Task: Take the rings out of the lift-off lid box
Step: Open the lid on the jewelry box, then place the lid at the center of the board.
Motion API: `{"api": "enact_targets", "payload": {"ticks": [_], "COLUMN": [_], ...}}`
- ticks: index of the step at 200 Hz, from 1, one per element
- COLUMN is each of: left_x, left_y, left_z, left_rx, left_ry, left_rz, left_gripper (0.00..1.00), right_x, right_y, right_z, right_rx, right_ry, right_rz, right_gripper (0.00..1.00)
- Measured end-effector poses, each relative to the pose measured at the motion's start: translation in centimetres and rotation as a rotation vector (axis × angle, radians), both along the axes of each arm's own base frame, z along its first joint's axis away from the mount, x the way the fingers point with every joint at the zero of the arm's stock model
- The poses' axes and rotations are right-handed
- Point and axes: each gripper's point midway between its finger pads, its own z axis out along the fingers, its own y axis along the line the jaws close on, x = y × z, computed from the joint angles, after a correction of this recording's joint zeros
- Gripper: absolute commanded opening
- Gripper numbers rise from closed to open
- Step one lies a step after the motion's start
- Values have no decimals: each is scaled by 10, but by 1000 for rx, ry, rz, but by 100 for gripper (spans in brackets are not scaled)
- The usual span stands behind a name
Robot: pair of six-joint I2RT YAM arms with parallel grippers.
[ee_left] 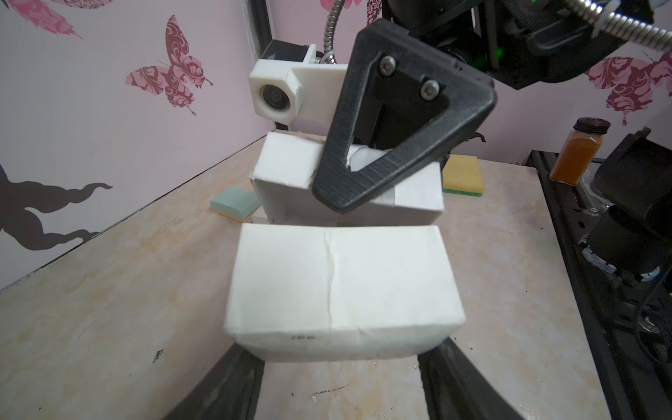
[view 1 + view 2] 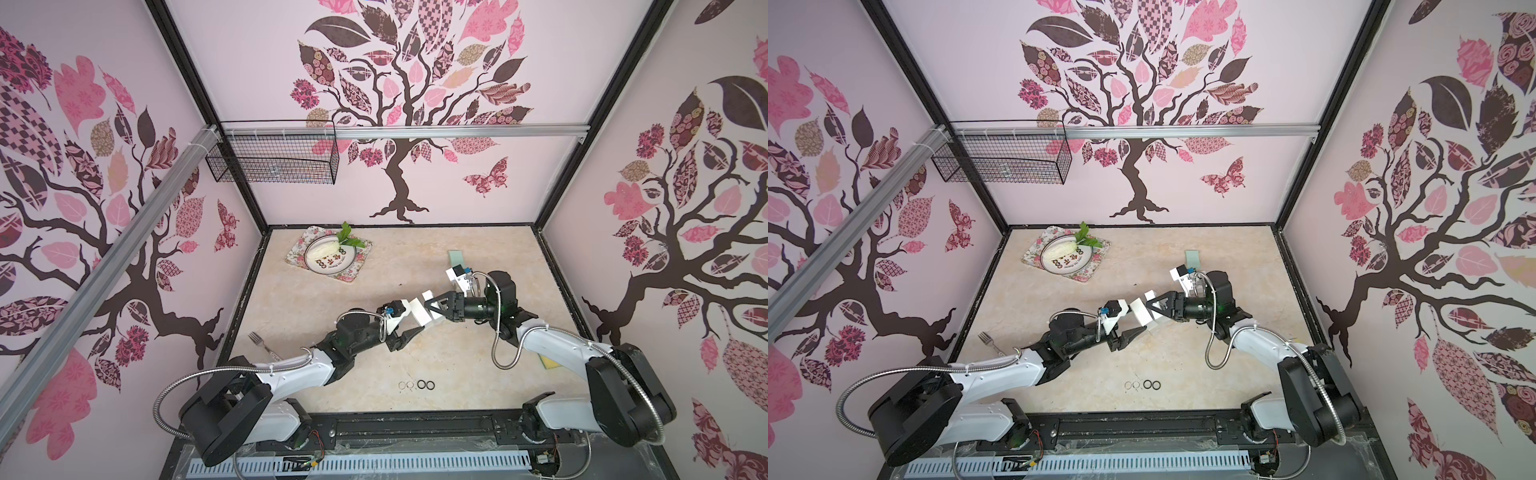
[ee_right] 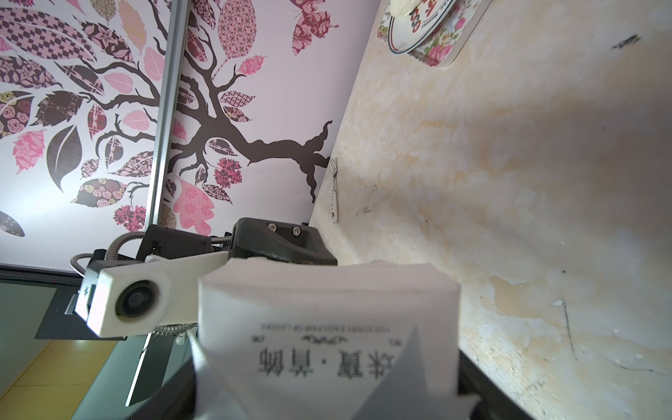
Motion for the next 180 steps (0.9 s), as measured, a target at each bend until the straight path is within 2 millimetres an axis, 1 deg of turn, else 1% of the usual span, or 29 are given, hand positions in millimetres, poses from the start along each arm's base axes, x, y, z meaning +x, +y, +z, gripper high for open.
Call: {"api": "enact_targets", "payload": {"ticks": [21,52,62,79,102,118,132,149,164,180], "left_x": [-2,-4,-5,-5,-8,-10,-12,-15,-18,-21], "left_y": [2,4,4,4,3,2,1,1,0,-1], "left_z": [1,2,2,2,2,3,3,7,11,13], "left_rx": [-3,-7,-8,-8,-11,-14,-19,-29,-39,-46], "left_ry": [-3,-7,-7,-6,-3,4,8,8,5,6], "left_rz": [2,-1,-2,-6,-23,-34,-45,-59,-74,-90], "left_gripper": [66,66,66,67,66,66,66,67,66,67], "right_x": [5,15,18,21,20,20,21,21,22,22], "right_y": [-12,-40,-52,-78,-110,-127,-137,-144,-147,-149], "right_z": [-6,-31,-41,-65,-95,-113,-126,-139,-147,-153], "right_rx": [-55,-272,-356,-516,-705,-808,-875,-929,-957,-978], "right_ry": [1,-8,-11,5,30,49,70,93,106,116], "right_rz": [-72,-235,-289,-383,-477,-516,-535,-544,-549,-547], "right_gripper": [78,78,78,78,79,79,80,80,82,86]}}
